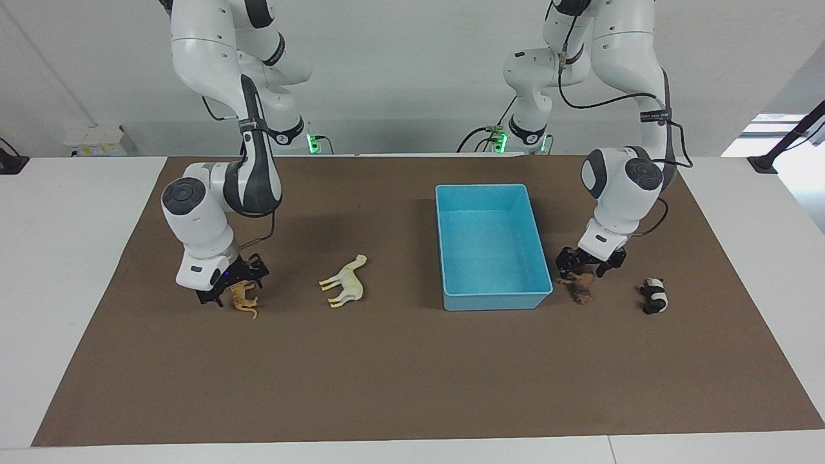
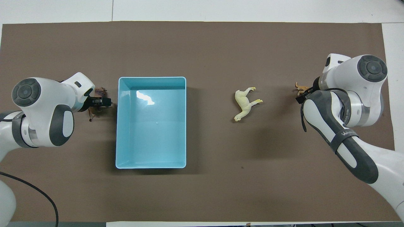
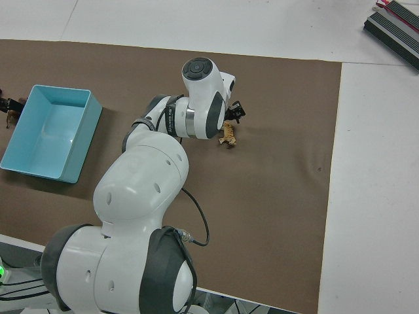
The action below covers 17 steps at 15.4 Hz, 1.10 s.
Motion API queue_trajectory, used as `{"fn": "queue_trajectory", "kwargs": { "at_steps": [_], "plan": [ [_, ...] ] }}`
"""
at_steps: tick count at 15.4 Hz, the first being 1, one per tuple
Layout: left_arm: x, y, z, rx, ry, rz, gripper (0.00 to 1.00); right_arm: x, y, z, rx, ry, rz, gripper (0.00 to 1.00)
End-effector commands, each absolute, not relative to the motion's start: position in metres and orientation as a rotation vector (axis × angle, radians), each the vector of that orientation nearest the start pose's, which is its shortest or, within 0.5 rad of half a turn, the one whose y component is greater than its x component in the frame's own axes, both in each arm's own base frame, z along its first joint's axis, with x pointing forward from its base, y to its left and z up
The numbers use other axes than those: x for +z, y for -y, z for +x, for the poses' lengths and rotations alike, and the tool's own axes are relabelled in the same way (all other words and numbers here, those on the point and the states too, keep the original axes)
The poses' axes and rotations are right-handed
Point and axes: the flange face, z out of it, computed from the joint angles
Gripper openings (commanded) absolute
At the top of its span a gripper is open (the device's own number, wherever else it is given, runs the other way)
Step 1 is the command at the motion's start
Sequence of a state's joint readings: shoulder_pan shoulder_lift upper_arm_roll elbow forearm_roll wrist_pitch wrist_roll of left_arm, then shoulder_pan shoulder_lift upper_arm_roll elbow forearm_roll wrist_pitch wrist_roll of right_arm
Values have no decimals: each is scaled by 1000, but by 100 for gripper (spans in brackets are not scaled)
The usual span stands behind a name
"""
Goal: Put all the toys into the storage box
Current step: 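Lift the brown horse with the left gripper while the right gripper closes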
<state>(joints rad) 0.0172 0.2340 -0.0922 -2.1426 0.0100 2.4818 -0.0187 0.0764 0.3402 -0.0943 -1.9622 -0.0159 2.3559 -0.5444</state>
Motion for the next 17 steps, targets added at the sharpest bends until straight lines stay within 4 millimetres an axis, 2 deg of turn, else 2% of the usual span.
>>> {"fn": "queue_trajectory", "kwargs": {
  "at_steps": [1, 2, 3, 4, 8, 9, 12, 13, 14, 15, 16, 17],
  "plan": [
    [293, 44, 576, -194, -117, -3158, 100, 301, 17, 617, -65, 880, -3060, 100],
    [292, 44, 576, -192, -119, -3158, 100, 299, 17, 616, -58, 877, -3059, 100],
    [293, 44, 576, -187, -114, -3159, 92, 298, 18, 614, -49, 870, -3058, 100],
    [294, 44, 577, -187, -108, -3160, 70, 297, 18, 613, -47, 845, -3055, 100],
    [294, 44, 576, -158, -92, -3163, 6, 288, 28, 611, -33, 768, -3047, 100],
    [295, 42, 577, -148, -87, -3163, 0, 288, 26, 611, -28, 752, -3046, 99],
    [313, 39, 589, -112, -78, -3164, 0, 285, 25, 608, -14, 679, -3059, 85],
    [327, 37, 595, -95, -74, -3165, 0, 284, 25, 607, -14, 676, -3060, 73],
    [343, 34, 602, -65, -48, -3178, 0, 283, 25, 606, -12, 678, -3059, 53],
    [365, 31, 610, -49, -7, -3206, 0, 284, 25, 606, -14, 676, -3060, 23],
    [387, 32, 618, -14, 18, -3234, 0, 282, 27, 605, -10, 667, -3060, 0],
    [412, 34, 624, 24, 52, -3254, 0, 283, 27, 605, -9, 669, -3061, 0]
  ]
}}
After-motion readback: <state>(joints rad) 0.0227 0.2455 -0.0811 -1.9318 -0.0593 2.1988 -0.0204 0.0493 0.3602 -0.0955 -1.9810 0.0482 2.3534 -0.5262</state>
